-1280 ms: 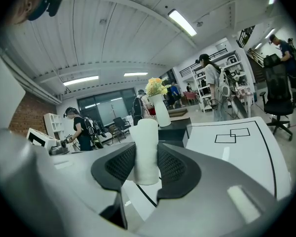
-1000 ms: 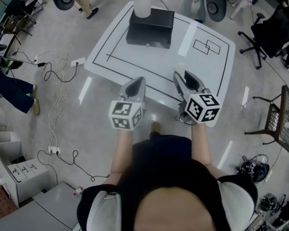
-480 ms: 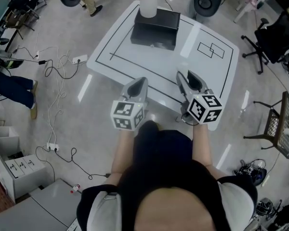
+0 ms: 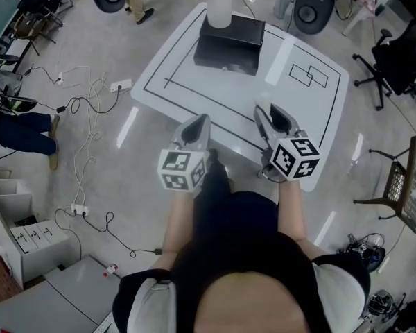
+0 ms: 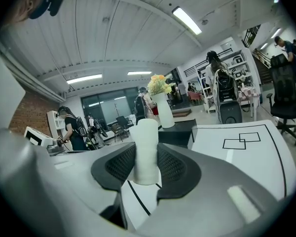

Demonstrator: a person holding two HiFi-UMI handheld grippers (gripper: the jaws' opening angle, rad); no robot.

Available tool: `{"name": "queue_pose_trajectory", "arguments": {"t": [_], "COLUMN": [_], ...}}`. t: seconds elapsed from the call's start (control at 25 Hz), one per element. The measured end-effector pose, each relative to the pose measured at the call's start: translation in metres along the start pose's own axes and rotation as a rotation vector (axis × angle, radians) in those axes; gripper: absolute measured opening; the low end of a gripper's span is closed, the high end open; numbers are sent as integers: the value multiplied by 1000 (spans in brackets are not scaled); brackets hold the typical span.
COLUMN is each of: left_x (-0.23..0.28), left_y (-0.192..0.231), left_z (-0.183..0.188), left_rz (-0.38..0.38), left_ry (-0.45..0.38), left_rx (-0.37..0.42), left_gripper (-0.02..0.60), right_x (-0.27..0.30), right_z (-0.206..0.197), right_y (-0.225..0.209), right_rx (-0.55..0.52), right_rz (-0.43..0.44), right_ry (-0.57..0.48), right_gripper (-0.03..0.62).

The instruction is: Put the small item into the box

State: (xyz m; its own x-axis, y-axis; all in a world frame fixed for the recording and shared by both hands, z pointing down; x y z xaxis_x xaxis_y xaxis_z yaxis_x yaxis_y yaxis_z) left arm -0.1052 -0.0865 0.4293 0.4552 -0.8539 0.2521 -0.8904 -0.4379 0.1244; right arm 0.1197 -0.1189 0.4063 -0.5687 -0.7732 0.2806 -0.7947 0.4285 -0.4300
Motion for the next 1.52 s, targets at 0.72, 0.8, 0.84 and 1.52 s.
{"name": "queue_pose_trajectory", "arguments": {"t": [0.72, 0.8, 0.84, 1.52], "left_x": [41, 48, 50, 95], "left_y": [26, 29, 30, 47], "left_z": [24, 27, 29, 44], "left_rz": [-29, -34, -36, -89], "left_ry": [23, 22, 22, 20], "left_rx": [20, 23, 25, 39], "left_gripper": [9, 8, 9, 9], "right_x": [43, 48, 50, 78], "right_z": [21, 25, 26, 49], "right_y": [-5, -7, -9, -26], "right_rx": [20, 23, 25, 17], "right_rz": [8, 3, 1, -38], "right_ry": [9, 5, 2, -14], "right_gripper": [137, 137, 137, 137]}}
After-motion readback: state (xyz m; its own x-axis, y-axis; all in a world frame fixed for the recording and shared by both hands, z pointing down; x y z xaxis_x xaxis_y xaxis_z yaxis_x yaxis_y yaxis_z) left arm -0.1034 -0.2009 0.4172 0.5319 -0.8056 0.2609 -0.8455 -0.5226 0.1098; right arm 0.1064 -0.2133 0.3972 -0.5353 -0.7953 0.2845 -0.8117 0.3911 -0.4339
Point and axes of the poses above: the fingertips, and each gripper's own axes: x forward along the fingers, y to its left, z out of its top, the point moved 8 cm from there along -x, backward along the fingers, and after that the axes turned 7 degrees about x, right-handed, at the moved point
